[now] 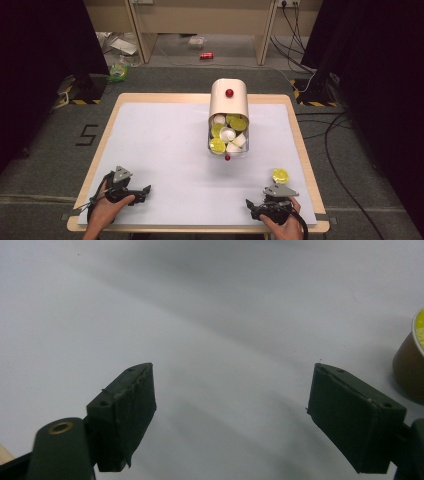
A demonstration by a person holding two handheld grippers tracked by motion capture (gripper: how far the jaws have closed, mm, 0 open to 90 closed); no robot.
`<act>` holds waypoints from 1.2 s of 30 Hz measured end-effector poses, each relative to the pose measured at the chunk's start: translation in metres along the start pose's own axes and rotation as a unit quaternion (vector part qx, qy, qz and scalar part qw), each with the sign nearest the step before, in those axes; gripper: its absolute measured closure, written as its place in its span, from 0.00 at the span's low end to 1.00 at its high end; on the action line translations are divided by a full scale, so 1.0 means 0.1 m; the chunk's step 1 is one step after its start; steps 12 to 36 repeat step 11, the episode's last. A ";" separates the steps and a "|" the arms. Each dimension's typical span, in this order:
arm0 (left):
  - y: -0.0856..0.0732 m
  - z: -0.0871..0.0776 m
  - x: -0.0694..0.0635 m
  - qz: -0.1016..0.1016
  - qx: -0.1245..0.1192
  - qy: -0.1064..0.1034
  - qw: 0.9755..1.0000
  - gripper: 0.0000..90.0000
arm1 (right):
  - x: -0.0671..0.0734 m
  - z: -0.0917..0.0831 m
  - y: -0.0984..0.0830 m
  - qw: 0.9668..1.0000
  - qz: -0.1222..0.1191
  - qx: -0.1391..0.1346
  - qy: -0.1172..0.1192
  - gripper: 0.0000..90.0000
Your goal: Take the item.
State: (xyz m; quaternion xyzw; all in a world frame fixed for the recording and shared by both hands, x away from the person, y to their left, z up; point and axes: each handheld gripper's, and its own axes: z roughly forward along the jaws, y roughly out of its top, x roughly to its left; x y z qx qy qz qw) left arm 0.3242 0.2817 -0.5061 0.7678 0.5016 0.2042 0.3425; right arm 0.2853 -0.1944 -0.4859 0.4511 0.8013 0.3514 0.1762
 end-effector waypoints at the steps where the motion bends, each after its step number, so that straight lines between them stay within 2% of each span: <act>1: 0.00 0.00 0.00 0.000 0.000 0.000 1.000 0.02 | 0.00 0.01 0.00 1.000 -0.004 0.002 -0.002 0.21; 8: 0.00 0.00 0.00 0.000 0.000 0.000 1.000 0.02 | 0.02 0.04 -0.03 1.000 -0.016 0.024 -0.005 0.20; 36: 0.00 0.00 0.00 0.000 0.000 0.000 1.000 0.02 | 0.02 0.05 -0.03 1.000 -0.017 0.025 -0.006 0.19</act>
